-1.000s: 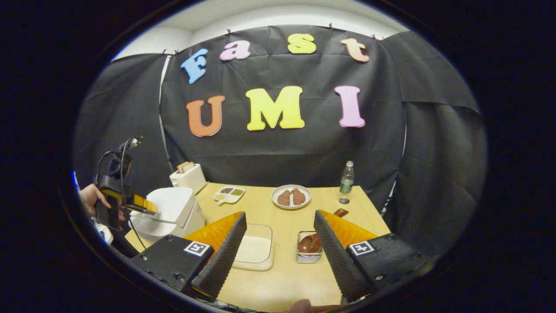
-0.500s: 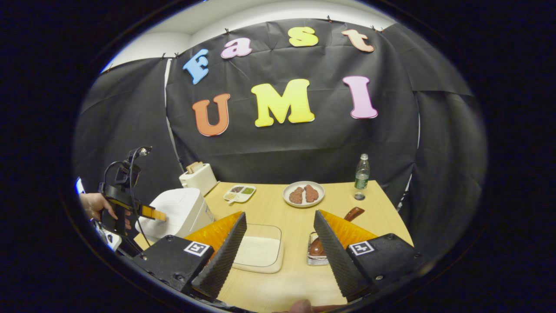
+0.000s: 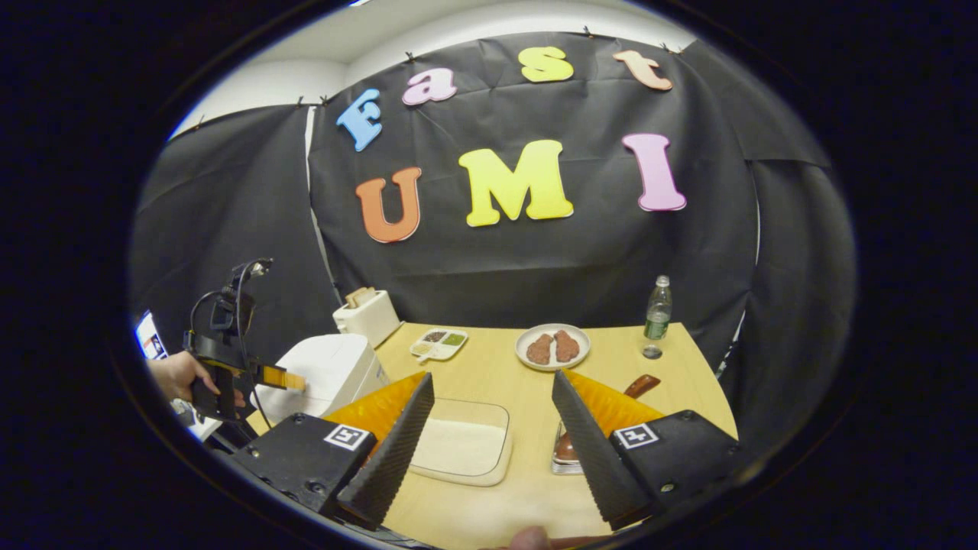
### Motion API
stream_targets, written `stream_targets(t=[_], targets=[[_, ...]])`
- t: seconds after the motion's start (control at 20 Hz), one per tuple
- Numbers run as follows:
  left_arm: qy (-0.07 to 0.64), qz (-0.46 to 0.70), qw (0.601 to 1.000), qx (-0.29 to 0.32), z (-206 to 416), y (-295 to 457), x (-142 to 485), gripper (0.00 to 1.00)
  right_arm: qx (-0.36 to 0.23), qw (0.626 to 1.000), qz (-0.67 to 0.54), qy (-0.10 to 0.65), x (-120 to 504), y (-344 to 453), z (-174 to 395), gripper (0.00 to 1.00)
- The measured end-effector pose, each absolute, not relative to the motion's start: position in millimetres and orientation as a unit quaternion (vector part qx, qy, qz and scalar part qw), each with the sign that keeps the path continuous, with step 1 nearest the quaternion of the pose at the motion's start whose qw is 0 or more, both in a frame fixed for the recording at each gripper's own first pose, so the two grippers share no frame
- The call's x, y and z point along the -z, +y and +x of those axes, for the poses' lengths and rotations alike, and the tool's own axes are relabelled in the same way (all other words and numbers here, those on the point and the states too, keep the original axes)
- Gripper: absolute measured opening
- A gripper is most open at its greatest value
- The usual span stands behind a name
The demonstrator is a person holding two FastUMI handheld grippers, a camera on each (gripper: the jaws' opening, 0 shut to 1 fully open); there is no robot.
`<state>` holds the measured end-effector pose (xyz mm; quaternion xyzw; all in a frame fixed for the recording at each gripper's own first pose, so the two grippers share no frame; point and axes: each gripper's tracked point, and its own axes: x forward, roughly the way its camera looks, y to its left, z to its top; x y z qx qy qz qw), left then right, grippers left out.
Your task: Close the left gripper, press the button to open the rice cooker; take a wooden spoon from the chopstick holder with the right hand, scoop a spoonful of rice and pour it into the rice cooker, then put the wooden spoon back into the chopstick holder.
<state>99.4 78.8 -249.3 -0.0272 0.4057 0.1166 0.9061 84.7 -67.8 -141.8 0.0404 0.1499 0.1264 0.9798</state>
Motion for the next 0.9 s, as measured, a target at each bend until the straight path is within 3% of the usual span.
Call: stream_targets(t=[0.45,0.9], targets=[[0.256,-0.047,0.962,-0.086,60.0,70.9,143.7,0.95,-0.116,0.989,0.017,0.094,90.2,-21.2,43.5,1.00],[0.083,-0.038,0.996,0.008,-107.6,44.3,22.1,0.94,-0.065,0.998,0.008,0.014,38.7,26.6,-101.3,1.00]])
